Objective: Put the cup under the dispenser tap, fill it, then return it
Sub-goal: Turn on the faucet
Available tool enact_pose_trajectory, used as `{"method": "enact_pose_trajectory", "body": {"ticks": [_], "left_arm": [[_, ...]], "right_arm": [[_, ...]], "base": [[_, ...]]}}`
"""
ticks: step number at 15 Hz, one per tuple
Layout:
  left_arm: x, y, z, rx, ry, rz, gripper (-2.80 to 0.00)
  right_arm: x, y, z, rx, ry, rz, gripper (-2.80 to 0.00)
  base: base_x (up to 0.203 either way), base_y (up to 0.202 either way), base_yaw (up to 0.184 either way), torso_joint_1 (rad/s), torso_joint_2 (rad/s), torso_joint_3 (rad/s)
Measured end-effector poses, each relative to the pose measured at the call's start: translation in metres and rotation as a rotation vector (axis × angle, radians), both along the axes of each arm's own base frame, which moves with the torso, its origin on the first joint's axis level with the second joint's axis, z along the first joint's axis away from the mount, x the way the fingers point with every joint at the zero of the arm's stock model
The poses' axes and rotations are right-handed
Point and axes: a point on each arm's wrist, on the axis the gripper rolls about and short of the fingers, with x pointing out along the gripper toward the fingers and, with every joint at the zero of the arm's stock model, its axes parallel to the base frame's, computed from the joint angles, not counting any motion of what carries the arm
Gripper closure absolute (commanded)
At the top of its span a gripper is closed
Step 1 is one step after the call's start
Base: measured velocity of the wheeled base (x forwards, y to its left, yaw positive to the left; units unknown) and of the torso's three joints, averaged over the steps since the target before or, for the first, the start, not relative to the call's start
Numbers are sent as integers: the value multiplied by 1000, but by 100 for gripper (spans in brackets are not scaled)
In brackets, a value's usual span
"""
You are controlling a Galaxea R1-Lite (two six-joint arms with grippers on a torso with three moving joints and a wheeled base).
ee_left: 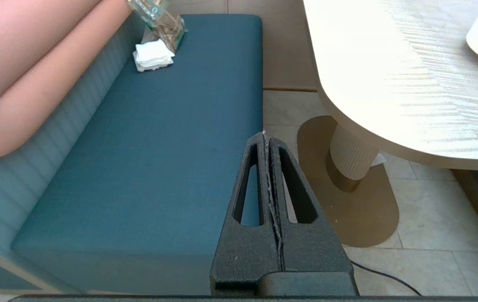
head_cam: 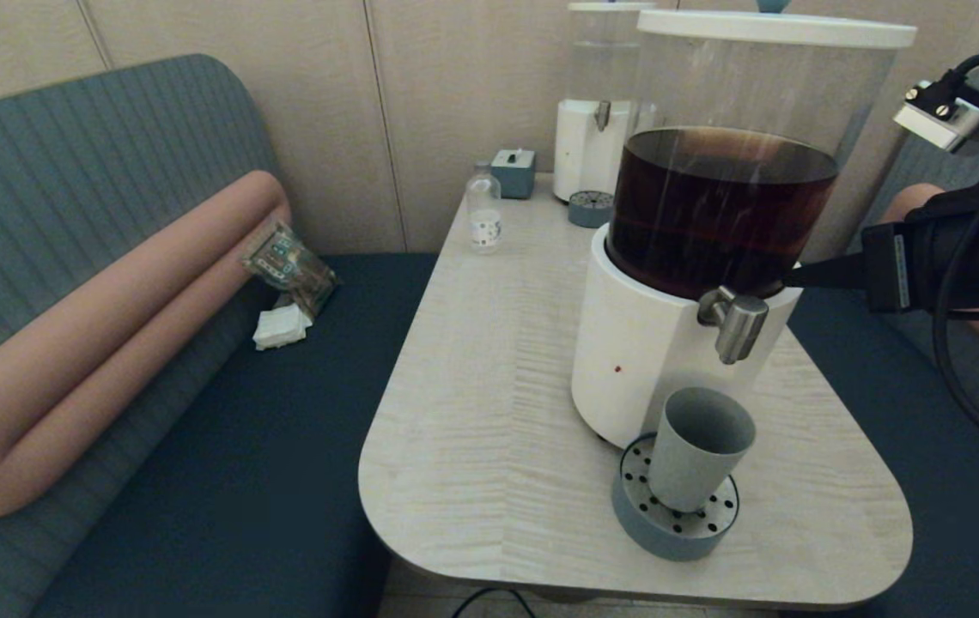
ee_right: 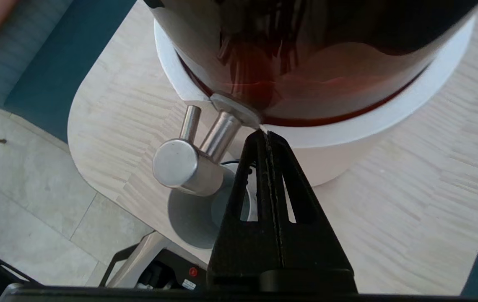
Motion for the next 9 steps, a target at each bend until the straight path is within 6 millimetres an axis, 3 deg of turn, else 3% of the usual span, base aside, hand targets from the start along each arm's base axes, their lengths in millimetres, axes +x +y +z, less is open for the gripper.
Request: {"method": "enact_pose_trajectory", "body": {"ticks": [9], "left_arm": [[0, 0, 0, 0, 0, 0, 0]], "right_arm": [[1, 18, -4, -55, -13, 89, 0]], "base": [[0, 0, 0, 0, 0, 0]]}}
